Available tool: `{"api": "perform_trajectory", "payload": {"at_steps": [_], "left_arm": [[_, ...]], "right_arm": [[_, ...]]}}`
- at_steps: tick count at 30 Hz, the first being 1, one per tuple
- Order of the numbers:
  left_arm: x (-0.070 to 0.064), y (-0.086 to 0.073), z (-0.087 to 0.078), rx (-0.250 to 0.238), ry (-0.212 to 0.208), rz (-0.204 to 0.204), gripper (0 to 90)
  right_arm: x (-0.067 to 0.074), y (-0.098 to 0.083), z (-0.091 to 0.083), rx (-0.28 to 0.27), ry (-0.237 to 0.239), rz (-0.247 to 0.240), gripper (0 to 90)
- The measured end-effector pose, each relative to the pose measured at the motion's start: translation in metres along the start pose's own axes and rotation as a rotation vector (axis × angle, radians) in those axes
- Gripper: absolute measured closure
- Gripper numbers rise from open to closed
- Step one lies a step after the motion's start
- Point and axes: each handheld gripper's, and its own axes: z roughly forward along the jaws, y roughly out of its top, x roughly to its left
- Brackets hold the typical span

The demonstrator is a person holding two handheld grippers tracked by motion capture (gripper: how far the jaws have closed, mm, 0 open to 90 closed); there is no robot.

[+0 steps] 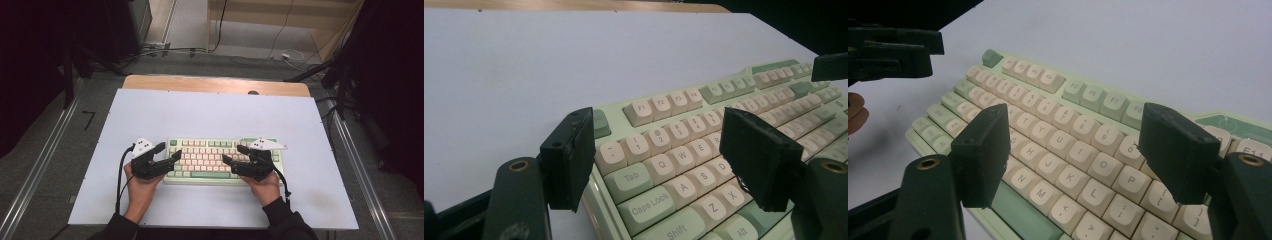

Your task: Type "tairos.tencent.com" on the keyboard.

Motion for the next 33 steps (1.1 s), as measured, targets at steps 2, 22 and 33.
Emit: {"api": "perform_trajectory", "payload": {"at_steps": [2, 22, 33], "left_arm": [[0.000, 0.000, 0.000, 0.000, -0.001, 0.000, 31.2], [0.008, 0.001, -0.007, -0.022, 0.027, -0.016, 30.4], [0.020, 0.003, -0.016, -0.038, 0.060, -0.036, 30.4]], "right_arm": [[0.000, 0.000, 0.000, 0.001, 0.000, 0.000, 26.5], [-0.001, 0.000, -0.004, -0.009, -0.022, -0.004, 25.1], [-0.007, -0.001, -0.011, -0.016, -0.050, -0.005, 24.9]]}}
